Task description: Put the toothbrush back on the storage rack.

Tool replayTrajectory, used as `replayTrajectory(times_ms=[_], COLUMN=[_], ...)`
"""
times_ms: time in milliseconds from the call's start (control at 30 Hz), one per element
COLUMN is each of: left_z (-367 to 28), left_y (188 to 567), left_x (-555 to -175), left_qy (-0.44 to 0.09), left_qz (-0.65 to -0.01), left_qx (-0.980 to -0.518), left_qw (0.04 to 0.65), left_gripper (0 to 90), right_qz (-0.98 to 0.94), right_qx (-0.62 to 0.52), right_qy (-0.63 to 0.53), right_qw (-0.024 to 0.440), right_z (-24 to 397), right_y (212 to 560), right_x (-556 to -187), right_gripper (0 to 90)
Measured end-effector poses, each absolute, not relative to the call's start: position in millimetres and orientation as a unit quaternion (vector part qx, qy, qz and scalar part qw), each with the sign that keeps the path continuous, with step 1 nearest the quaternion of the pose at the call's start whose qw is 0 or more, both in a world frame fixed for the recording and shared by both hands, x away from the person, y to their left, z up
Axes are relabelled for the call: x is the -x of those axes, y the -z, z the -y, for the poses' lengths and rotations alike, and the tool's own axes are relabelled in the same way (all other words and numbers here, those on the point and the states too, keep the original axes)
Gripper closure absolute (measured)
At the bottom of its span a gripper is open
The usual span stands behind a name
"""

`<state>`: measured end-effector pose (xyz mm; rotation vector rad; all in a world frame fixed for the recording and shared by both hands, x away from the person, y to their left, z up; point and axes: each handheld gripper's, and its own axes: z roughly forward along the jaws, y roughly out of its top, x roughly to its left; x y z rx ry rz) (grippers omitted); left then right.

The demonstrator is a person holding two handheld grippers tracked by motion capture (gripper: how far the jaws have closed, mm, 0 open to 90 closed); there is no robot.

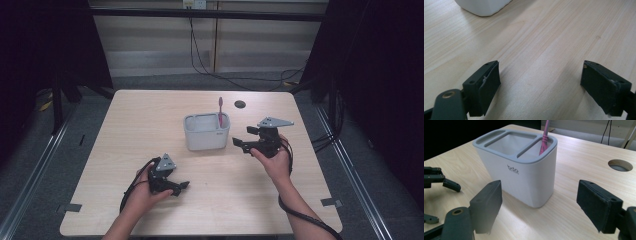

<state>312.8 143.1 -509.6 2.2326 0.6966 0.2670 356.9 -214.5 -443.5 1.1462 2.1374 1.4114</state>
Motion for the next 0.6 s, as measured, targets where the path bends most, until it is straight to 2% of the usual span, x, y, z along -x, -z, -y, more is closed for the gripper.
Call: replayTrajectory(times_ms=[600], left_z=[-143], left_y=[510], left_x=[-313], left_qy=[-0.105], left_qz=[-0.273], left_qx=[-0.876], left_qw=[0.383], left_gripper=[15.4], right_qz=[-0.766], right_qx=[-0.398], right_qy=[-0.482], right_qw=[0.151], right_z=[227], right_y=[460], right_x=[-346], right_gripper=[17.7])
